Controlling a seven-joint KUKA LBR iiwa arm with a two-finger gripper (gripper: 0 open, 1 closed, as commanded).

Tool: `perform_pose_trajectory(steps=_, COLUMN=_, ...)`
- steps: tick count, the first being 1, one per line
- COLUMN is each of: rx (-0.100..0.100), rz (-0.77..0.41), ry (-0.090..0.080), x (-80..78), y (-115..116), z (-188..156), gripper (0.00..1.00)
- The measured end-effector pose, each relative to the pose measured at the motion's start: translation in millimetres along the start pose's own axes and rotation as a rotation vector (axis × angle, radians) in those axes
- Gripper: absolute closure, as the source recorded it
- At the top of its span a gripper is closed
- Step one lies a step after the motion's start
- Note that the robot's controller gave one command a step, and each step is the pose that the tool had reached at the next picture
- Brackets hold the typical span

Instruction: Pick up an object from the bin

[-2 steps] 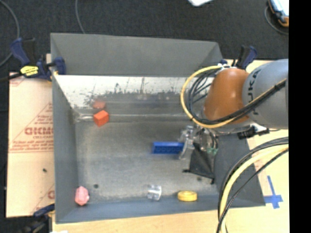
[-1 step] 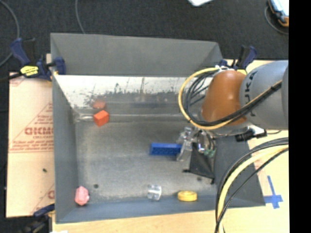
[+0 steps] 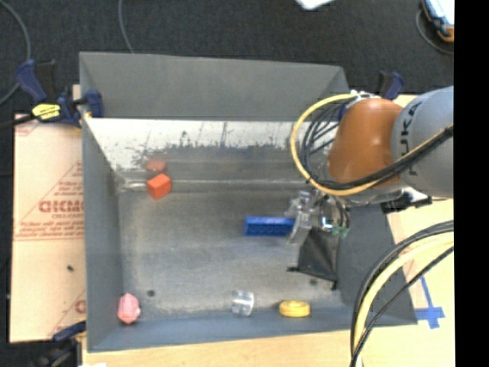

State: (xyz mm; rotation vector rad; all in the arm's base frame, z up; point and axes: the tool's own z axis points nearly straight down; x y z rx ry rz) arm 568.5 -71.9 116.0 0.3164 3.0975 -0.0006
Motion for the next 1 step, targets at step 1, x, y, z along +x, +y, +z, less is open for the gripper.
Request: perform_pose_trajectory(steps=1, rx=0.000, rz=0.000, ry=0.000, x=-0.2, y=0.1, z=-0.6, gripper=1.00)
